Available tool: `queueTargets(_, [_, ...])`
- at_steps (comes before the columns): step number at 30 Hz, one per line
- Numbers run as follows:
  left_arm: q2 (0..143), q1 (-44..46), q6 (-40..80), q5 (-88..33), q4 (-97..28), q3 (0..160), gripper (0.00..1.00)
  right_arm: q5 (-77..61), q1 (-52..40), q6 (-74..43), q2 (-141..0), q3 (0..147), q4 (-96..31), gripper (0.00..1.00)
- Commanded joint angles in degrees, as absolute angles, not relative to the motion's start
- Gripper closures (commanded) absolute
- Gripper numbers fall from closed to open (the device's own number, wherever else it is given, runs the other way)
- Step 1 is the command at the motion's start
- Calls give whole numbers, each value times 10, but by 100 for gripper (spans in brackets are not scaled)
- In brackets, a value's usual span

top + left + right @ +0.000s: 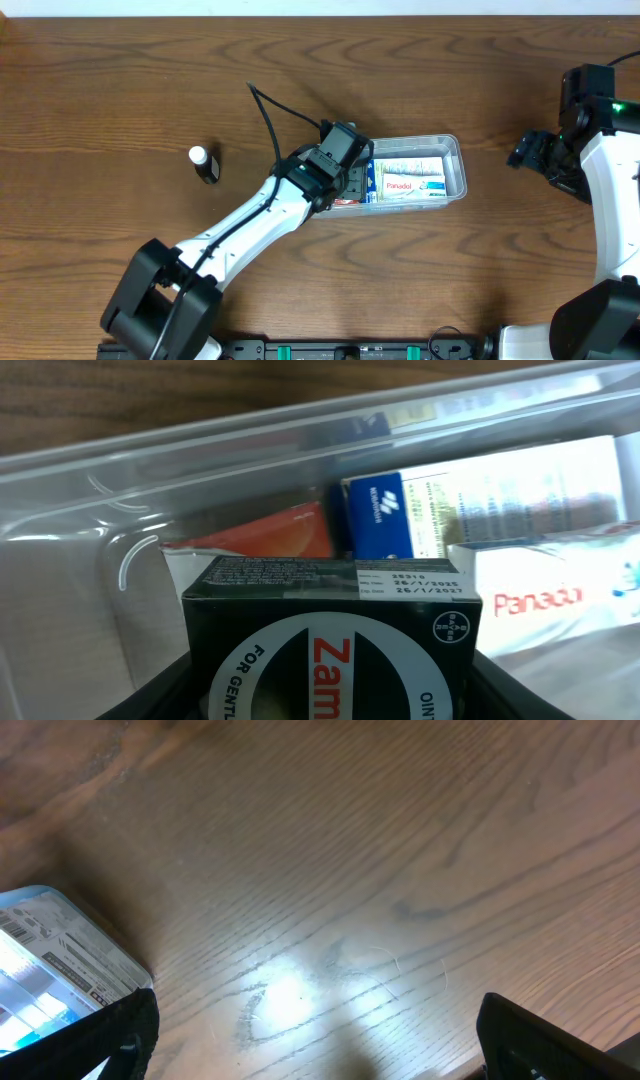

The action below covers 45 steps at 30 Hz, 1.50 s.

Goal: Pack container
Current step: 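Lower the green tin into the container beside the red box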

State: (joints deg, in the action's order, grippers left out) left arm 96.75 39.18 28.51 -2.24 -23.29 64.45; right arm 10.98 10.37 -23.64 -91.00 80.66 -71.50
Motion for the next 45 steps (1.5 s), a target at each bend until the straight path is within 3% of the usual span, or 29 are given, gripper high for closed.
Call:
queueTargets(1, [982,392,293,-4,-230,656,44,114,107,-239,-908,806,-715,1])
queueTargets(7, [988,392,293,-4,-228,656,43,114,107,-239,-908,806,-715,1])
queueTargets(11, [988,392,293,-4,-224,656,34,114,107,-239,-908,806,-715,1])
queueTargets(37, [988,392,293,-6,-223,656,32,114,107,-239,-908,806,-715,1])
queueTargets(38, [988,392,293,-6,-224,656,26,114,107,-239,-908,806,-715,1])
queueTargets(45, [988,392,293,-6,-223,656,23,114,107,-239,-908,806,-715,1])
